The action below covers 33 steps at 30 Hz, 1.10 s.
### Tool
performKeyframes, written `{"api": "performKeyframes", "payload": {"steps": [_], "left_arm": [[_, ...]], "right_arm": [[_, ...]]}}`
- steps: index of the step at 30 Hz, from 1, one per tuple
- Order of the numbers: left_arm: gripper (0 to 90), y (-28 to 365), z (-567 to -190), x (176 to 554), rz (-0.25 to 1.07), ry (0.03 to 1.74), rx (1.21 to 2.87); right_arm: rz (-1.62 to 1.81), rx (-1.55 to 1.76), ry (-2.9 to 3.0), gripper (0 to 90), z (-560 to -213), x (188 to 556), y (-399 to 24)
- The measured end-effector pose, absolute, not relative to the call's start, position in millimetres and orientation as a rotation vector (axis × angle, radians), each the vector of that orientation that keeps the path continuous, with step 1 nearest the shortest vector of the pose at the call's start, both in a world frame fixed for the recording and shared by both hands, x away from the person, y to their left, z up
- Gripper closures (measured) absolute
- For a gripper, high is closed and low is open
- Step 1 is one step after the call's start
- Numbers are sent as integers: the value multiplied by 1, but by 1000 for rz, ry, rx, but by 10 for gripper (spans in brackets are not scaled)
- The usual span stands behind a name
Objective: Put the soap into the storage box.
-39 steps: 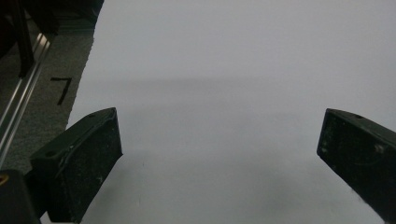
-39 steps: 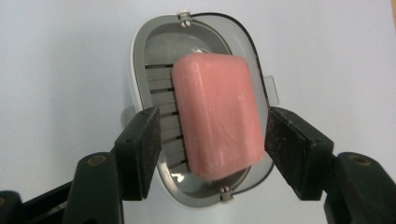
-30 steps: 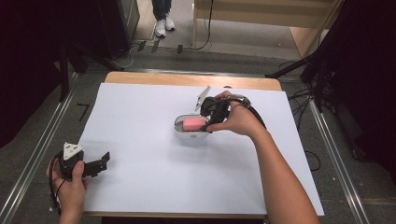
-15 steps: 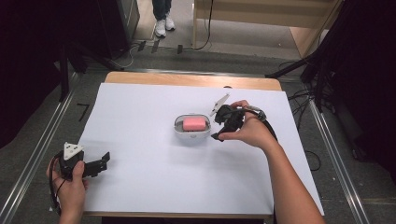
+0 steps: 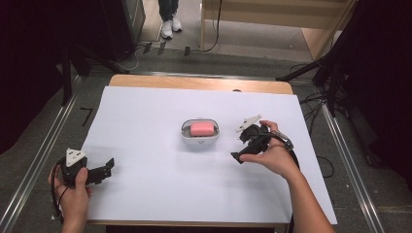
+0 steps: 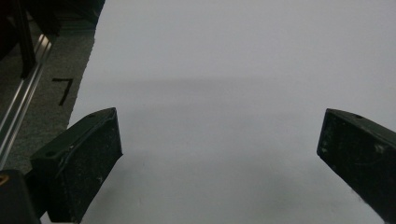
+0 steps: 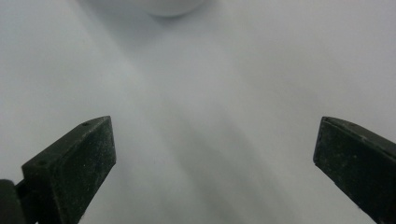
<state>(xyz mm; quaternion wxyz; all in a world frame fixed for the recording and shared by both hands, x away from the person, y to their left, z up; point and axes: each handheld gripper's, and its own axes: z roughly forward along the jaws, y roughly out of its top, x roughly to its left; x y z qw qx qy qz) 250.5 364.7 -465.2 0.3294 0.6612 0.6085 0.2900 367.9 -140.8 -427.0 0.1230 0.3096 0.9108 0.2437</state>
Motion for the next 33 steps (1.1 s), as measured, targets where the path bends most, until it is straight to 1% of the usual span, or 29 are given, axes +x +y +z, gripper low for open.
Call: {"api": "performKeyframes", "payload": {"steps": [13, 33], "left_arm": [[1, 364, -465, 250, 765, 1593, 1731], [1, 364, -465, 250, 768, 1589, 1730]], "right_arm": [[830, 1110, 2463, 0, -449, 336, -191], [966, 1286, 2195, 0, -478, 286, -248]]}}
